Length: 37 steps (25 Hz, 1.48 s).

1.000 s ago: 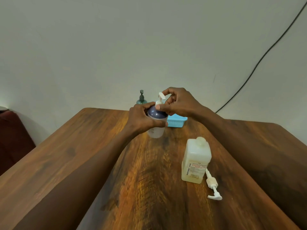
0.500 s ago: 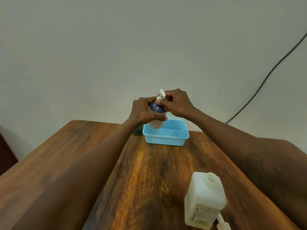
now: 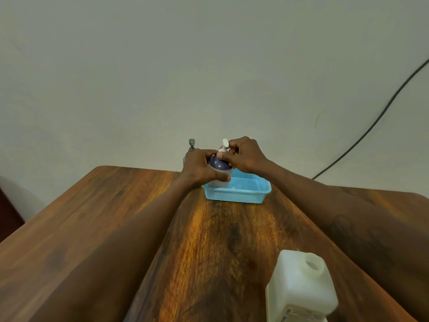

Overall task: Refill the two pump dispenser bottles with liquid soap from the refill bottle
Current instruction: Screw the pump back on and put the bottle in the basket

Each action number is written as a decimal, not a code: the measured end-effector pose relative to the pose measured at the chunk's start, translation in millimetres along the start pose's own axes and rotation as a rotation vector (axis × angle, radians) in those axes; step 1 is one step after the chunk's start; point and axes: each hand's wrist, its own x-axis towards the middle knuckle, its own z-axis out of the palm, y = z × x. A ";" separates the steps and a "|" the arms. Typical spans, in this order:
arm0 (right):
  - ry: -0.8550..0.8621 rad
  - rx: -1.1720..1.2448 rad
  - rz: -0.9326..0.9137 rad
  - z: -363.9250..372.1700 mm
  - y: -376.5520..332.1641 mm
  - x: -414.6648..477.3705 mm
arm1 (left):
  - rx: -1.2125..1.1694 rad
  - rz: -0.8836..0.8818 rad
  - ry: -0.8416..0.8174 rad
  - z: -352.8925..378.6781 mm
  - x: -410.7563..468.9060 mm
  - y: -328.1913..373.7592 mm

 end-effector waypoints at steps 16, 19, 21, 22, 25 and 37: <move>0.089 0.023 -0.009 -4.8 -10.1 -1.7 | -0.068 -0.427 0.345 -47.7 -3.3 -51.0; 0.100 0.038 -0.069 -6.0 -15.0 1.2 | -0.002 -0.432 0.143 -37.6 15.1 -52.8; 0.102 0.040 -0.089 -4.5 -15.9 1.8 | 0.053 -0.414 0.000 -26.9 27.7 -48.7; 0.102 0.041 -0.094 -3.6 -16.3 1.8 | 0.077 -0.403 -0.042 -22.3 32.2 -47.8; 0.088 0.046 -0.101 -1.7 -17.0 0.7 | 0.095 -0.417 -0.077 -14.1 34.7 -53.7; 0.076 0.072 -0.149 -41.0 -60.5 -31.1 | -0.011 -0.174 0.200 -75.7 -37.3 18.2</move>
